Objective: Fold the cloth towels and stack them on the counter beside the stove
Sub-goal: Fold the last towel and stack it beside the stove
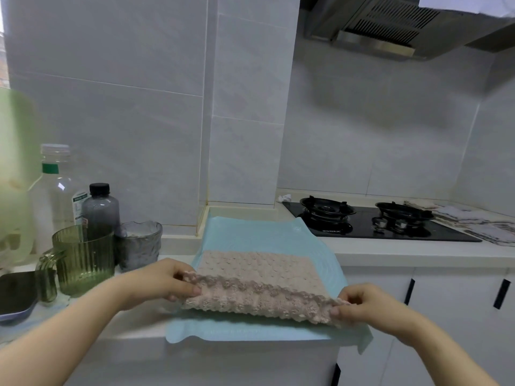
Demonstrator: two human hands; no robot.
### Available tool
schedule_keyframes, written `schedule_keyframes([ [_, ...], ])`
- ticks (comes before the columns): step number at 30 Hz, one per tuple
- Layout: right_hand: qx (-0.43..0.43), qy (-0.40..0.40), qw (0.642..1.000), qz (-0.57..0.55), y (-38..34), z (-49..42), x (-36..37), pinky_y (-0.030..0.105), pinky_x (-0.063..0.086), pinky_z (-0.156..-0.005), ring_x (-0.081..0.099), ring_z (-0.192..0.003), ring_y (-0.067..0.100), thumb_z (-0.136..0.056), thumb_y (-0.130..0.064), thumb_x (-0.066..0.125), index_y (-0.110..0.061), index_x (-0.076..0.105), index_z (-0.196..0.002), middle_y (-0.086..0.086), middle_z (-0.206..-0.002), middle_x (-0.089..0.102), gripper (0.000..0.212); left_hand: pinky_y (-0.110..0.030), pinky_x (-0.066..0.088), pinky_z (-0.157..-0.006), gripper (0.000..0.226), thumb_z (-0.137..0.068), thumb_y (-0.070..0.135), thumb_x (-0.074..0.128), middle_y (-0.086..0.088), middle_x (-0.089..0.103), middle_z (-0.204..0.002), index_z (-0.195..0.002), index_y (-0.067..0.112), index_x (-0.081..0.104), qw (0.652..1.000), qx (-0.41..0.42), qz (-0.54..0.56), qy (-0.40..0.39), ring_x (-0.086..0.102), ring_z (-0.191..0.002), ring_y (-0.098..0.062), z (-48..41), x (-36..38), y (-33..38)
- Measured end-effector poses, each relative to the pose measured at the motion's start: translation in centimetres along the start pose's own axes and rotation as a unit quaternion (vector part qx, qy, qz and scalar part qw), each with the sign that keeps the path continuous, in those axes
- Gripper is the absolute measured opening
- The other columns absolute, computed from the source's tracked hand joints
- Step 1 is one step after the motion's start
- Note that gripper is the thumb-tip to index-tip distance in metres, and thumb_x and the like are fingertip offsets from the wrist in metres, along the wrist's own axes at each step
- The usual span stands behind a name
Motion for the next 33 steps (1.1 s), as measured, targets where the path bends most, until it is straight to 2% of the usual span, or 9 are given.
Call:
schedule_keyframes([
  [3, 0.018, -0.01, 0.999, -0.025, -0.6, -0.4, -1.0, 0.013, 0.042, -0.061, 0.053, -0.063, 0.007, -0.075, -0.022, 0.078, -0.009, 0.065, -0.073, -0.001, -0.066, 0.058, 0.019, -0.024, 0.045, -0.071, 0.021, -0.081, 0.027, 0.07, -0.004, 0.066, -0.087, -0.095, 0.012, 0.068, 0.996, -0.054, 0.052, -0.042, 0.056, -0.077, -0.012, -0.4, -0.7, 0.0],
  [7, 0.034, 0.093, 0.991, -0.095, -0.5, -3.2, -1.6, 0.035, 0.054, -0.08, 0.067, -0.086, 0.025, -0.085, -0.014, 0.068, -0.002, 0.068, -0.095, 0.014, -0.092, 0.07, 0.016, -0.022, 0.041, -0.063, 0.02, -0.091, 0.025, 0.059, -0.006, 0.064, -0.082, -0.1, 0.007, 0.064, 0.991, -0.074, 0.059, 0.096, 0.053, -0.069, -0.014, -2.8, -0.9, 0.2],
  [11, 0.062, 0.21, 0.967, -0.126, -0.3, -7.4, -0.7, 0.03, 0.036, -0.057, 0.048, -0.061, 0.02, -0.087, -0.013, 0.064, -0.003, 0.058, -0.074, 0.009, -0.066, 0.053, 0.018, -0.025, 0.037, -0.056, 0.019, -0.091, 0.019, 0.058, -0.002, 0.053, -0.064, -0.073, 0.013, 0.057, 0.973, -0.052, 0.053, 0.217, 0.047, -0.062, -0.018, -6.9, -0.9, 0.3],
  [17, 0.071, 0.285, 0.952, -0.09, 0.2, -13.7, -0.1, 0.026, 0.03, -0.048, 0.042, -0.049, 0.018, -0.088, -0.009, 0.06, -0.011, 0.05, -0.063, 0.004, -0.055, 0.048, 0.027, -0.029, 0.037, -0.062, 0.015, -0.096, 0.018, 0.038, -0.006, 0.059, -0.089, -0.086, 0.014, 0.049, 0.9, -0.026, -0.283, 0.331, 0.055, -0.082, -0.027, -11.9, -0.6, -0.2],
  [20, 0.089, 0.285, 0.954, 0.006, 0.6, -15.6, 0.3, 0.024, 0.03, -0.043, 0.045, -0.044, 0.018, -0.089, -0.012, 0.056, -0.01, 0.047, -0.065, 0.004, -0.053, 0.05, 0.026, -0.031, 0.036, -0.06, 0.013, -0.093, 0.007, 0.037, 0.001, 0.041, -0.077, -0.097, 0.015, 0.046, 0.861, -0.035, -0.404, 0.308, 0.056, -0.082, -0.025, -13.4, 0.5, -0.5],
  [23, 0.099, 0.273, 0.951, 0.102, 1.9, -16.5, 1.6, 0.03, 0.032, -0.055, 0.047, -0.062, 0.024, -0.088, -0.016, 0.053, -0.016, 0.038, -0.061, 0.003, -0.06, 0.048, 0.031, -0.028, 0.035, -0.063, 0.021, -0.093, 0.009, 0.037, 0.0, 0.053, -0.094, -0.11, 0.017, 0.046, 0.843, -0.05, -0.456, 0.281, 0.055, -0.096, -0.021, -14.1, 1.2, -1.5],
  [27, 0.101, 0.277, 0.94, 0.17, 2.7, -16.7, 2.6, 0.033, 0.035, -0.069, 0.049, -0.091, 0.03, -0.086, -0.022, 0.049, -0.023, 0.05, -0.08, 0.006, -0.089, 0.057, 0.006, -0.029, 0.036, -0.067, 0.023, -0.096, 0.019, 0.033, 0.002, 0.057, -0.111, -0.116, 0.022, 0.045, 0.861, -0.059, -0.433, 0.26, 0.049, -0.108, -0.02, -14.6, 0.9, -2.5],
  [30, 0.116, 0.251, 0.94, 0.201, 2.8, -16.9, 2.6, 0.032, 0.035, -0.076, 0.047, -0.106, 0.031, -0.088, -0.024, 0.047, -0.021, 0.055, -0.113, 0.006, -0.109, 0.06, 0.026, -0.03, 0.039, -0.073, 0.028, -0.096, 0.021, 0.031, 0.003, 0.054, -0.118, -0.118, 0.025, 0.047, 0.88, -0.068, -0.409, 0.231, 0.046, -0.112, -0.019, -14.8, 0.8, -2.4],
  [33, 0.126, 0.246, 0.937, 0.212, 2.6, -16.9, 2.7, 0.032, 0.036, -0.076, 0.046, -0.106, 0.03, -0.089, -0.025, 0.045, -0.018, 0.053, -0.112, 0.008, -0.108, 0.058, 0.025, -0.029, 0.041, -0.075, 0.027, -0.096, 0.031, 0.033, 0.002, 0.053, -0.116, -0.114, 0.024, 0.051, 0.896, -0.064, -0.368, 0.239, 0.049, -0.108, -0.018, -14.8, 0.6, -2.5],
])
Point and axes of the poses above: each hand's wrist, its own z-axis away from the middle knuckle, its own x-axis out of the palm, y = z × x, the point moved 3 cm from there along -z, towards the middle knuckle
